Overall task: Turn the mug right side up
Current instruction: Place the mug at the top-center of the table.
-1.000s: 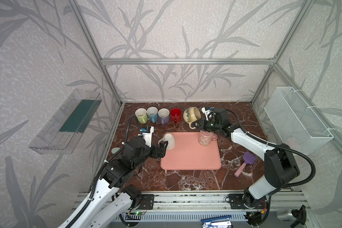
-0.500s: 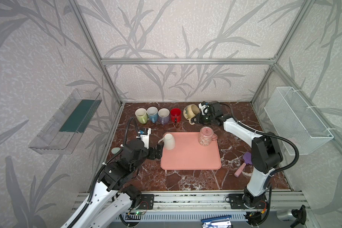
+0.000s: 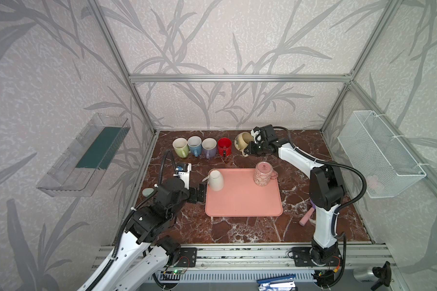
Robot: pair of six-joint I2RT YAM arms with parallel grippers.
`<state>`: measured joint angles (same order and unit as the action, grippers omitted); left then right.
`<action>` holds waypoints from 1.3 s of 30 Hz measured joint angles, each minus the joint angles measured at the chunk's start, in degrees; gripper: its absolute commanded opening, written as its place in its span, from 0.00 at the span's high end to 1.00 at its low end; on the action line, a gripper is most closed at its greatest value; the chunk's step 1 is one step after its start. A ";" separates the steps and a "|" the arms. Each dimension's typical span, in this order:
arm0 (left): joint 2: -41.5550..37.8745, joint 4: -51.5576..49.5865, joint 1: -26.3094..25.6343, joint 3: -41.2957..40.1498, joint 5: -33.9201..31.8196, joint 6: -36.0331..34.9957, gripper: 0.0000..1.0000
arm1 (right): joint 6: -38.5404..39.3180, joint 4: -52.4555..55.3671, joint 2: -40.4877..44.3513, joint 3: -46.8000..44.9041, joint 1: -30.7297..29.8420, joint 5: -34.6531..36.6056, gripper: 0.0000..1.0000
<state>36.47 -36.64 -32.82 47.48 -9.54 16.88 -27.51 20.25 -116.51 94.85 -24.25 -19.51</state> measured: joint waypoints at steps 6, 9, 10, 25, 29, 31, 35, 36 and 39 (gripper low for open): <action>0.09 -0.28 0.02 0.00 -0.66 -0.44 0.01 | 2.32 4.24 -1.64 3.08 -0.02 3.10 1.00; 0.09 -0.42 0.04 0.00 -0.92 -0.46 0.01 | 3.69 5.70 -2.86 5.07 -0.11 4.72 1.00; 0.11 -0.46 0.04 0.00 -0.96 -0.46 0.01 | 4.07 6.05 -3.19 5.55 -0.22 5.18 1.00; 0.59 -1.16 0.28 -0.02 -1.55 -0.87 0.01 | 10.32 15.67 -9.20 14.29 -2.89 15.15 1.00; 0.59 -1.16 0.33 -0.02 -1.55 -0.87 0.01 | 11.76 18.01 -10.69 17.53 -3.82 17.68 1.00; 0.59 -1.18 0.33 -0.02 -1.55 -0.87 0.01 | 12.46 18.82 -11.74 19.30 -4.22 18.80 1.00; 0.57 -1.22 0.33 -0.02 -1.53 -0.87 0.01 | 13.46 20.06 -14.10 22.25 -4.79 20.26 1.00; 0.55 -1.25 0.33 -0.02 -1.55 -0.85 0.01 | 13.66 20.52 -14.62 22.88 -4.87 20.59 1.00; 0.46 -1.29 0.33 -0.02 -1.55 -0.85 0.01 | 13.92 21.64 -16.31 24.70 -4.98 21.07 1.00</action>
<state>36.93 -37.93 -32.49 47.46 -11.09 16.03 -13.58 41.89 -132.81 119.55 -29.23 1.56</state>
